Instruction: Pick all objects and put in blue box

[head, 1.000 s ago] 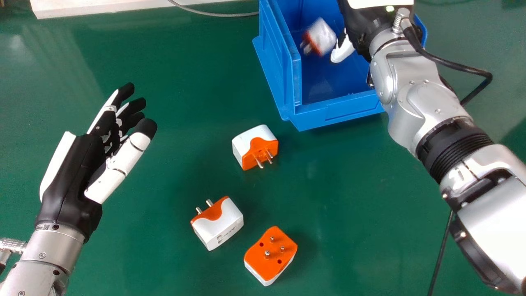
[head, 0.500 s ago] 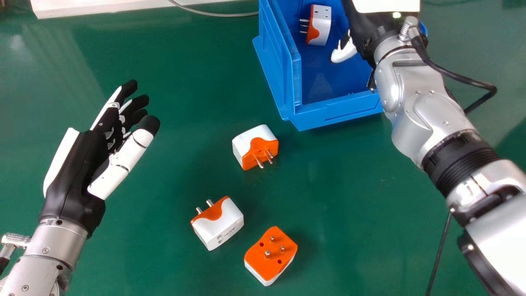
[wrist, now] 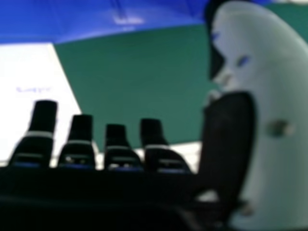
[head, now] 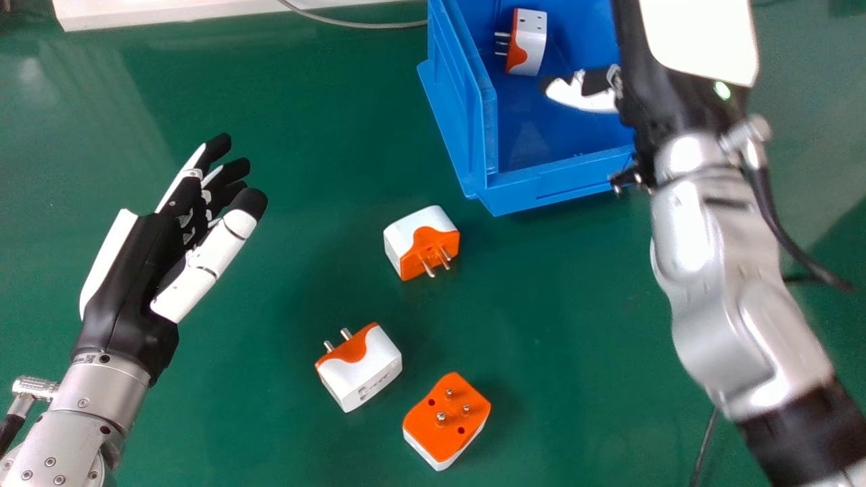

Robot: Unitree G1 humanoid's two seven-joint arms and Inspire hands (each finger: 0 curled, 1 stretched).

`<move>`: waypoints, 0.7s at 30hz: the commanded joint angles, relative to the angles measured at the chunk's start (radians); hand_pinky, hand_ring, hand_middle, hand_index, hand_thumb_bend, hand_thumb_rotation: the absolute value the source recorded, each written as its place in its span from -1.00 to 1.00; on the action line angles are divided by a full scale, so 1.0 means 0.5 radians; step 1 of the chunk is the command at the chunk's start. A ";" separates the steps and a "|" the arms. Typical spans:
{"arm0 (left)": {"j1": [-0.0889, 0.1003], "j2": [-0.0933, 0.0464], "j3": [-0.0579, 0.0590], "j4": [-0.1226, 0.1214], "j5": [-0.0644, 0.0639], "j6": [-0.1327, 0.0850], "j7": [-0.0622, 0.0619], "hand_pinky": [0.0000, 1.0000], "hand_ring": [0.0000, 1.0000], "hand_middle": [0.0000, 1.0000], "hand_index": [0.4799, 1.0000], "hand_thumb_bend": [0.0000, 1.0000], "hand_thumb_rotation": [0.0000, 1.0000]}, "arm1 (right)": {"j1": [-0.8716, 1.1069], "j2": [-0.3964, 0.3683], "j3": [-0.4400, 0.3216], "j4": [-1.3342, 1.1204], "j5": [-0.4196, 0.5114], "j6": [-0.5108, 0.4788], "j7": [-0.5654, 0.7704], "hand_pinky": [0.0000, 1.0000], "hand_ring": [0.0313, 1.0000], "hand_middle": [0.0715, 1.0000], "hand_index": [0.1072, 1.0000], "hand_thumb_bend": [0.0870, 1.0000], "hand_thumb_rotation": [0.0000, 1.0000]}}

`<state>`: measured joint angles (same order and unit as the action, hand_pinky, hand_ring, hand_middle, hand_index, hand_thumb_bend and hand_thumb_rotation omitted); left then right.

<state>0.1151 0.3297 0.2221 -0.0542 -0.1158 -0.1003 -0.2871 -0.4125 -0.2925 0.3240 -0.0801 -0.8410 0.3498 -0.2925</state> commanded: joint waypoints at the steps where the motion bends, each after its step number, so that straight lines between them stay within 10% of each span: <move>1: -0.024 0.028 0.012 -0.017 0.009 -0.052 -0.005 0.72 0.84 0.86 0.82 0.17 0.39 | 0.170 0.035 -0.034 -0.264 -0.091 -0.031 -0.108 0.54 0.77 0.84 0.69 -0.03 -1.00; 21: -0.044 0.031 0.028 0.002 -0.018 -0.064 -0.031 0.74 0.85 0.87 0.83 0.18 0.38 | 1.502 0.159 0.036 -0.800 -0.265 -0.580 -0.527 0.42 0.70 0.74 0.60 0.02 -1.00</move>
<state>0.0987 0.3324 0.2269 -0.0322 -0.1179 -0.1195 -0.3002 0.3220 -0.2271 0.3479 -0.4624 -0.9552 0.0840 -0.5209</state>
